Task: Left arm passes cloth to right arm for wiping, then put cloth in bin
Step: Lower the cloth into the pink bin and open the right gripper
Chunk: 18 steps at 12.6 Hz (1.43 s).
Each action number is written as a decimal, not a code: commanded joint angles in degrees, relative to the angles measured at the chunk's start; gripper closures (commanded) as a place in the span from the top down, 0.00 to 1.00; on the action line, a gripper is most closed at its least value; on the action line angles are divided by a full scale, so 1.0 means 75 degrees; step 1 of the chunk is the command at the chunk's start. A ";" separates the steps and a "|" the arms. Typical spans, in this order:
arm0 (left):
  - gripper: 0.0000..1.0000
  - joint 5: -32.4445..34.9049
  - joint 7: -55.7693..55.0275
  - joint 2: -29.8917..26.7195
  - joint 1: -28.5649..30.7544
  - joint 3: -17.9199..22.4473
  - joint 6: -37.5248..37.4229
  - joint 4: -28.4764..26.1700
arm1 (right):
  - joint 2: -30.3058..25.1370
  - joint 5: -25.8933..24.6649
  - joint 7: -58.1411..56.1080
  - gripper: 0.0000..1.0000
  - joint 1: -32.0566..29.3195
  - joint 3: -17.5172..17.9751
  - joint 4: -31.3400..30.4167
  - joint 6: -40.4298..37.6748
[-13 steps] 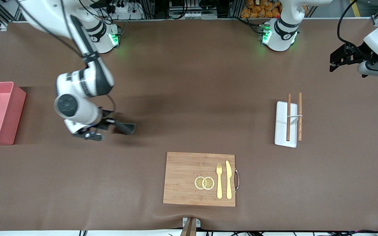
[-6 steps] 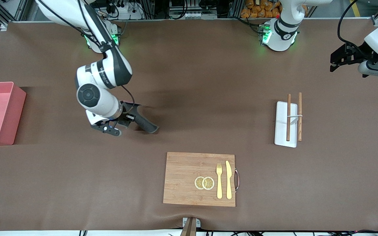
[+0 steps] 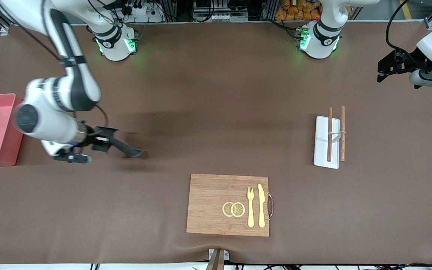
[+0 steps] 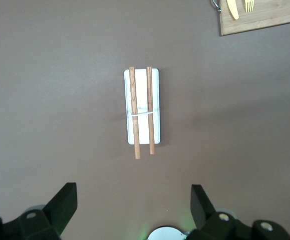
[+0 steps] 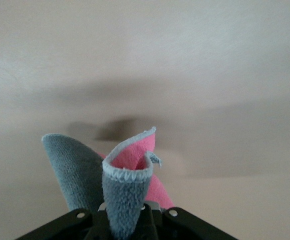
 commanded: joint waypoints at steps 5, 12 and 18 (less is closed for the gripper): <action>1.00 0.0137 -0.0028 0.0071 0.0009 -0.0034 0.0026 0.0172 | -0.0608 -0.0393 -0.5296 0.00 -0.1719 -0.1203 0.1258 -0.2028; 1.00 0.0138 -0.0051 0.0060 -0.0003 -0.0034 0.0037 0.0172 | 0.0667 -0.0300 -1.0352 0.00 -0.3755 -0.1968 0.3264 -0.2031; 1.00 0.0126 -0.0051 0.0072 0.0021 -0.0023 0.0026 0.0172 | 0.1653 0.0882 -1.2158 0.00 -0.4906 -0.1933 0.3816 -0.1187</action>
